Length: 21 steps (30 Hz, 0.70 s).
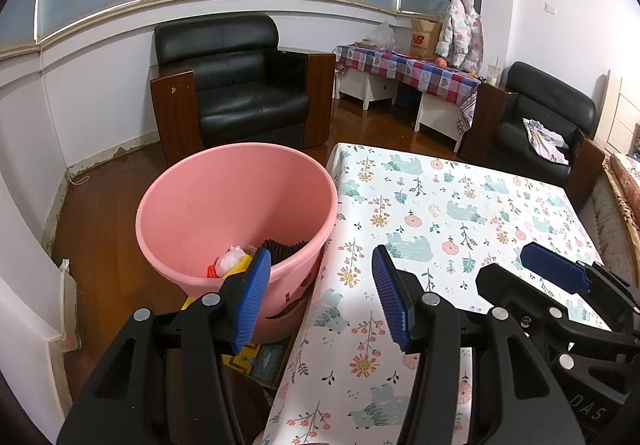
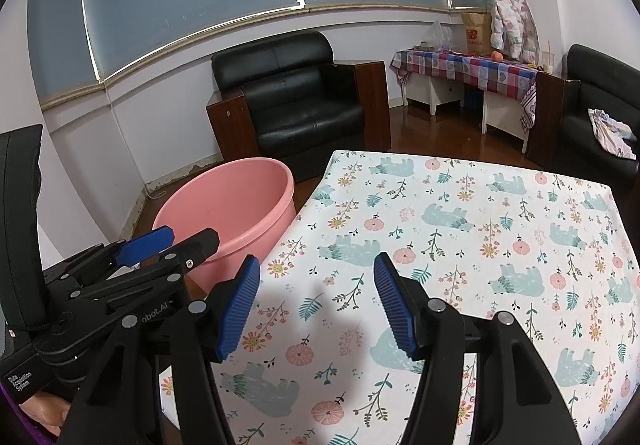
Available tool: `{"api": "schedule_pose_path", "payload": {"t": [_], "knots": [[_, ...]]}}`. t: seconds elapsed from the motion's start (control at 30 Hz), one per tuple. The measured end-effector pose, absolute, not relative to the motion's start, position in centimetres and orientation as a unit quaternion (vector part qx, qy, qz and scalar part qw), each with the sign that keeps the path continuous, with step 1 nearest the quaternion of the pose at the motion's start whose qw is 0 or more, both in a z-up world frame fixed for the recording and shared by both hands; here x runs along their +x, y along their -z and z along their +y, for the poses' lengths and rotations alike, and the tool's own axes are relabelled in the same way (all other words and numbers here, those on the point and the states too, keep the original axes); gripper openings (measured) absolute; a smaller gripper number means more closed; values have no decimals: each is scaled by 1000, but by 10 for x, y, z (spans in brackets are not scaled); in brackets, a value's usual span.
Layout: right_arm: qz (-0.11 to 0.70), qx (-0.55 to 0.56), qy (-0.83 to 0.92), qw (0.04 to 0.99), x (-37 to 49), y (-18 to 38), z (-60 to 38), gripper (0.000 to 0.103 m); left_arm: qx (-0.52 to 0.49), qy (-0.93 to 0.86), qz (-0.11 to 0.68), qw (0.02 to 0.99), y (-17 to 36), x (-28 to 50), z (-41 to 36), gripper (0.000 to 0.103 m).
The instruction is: Collect trash
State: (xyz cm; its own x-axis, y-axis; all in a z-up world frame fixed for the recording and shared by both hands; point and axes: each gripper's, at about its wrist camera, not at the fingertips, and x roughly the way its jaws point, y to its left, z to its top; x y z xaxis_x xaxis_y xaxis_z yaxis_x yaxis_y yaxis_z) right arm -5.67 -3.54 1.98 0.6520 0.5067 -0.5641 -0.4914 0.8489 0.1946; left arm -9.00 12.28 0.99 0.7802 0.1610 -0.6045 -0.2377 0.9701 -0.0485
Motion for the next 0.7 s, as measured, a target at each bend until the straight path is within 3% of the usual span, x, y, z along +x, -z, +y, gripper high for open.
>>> {"api": "schedule_pose_path", "payload": {"t": [0.7], "knots": [[320,15,-271,908,-50,-11,-41,59,-54,-104,321,940,-5,-84,122,53]]}}
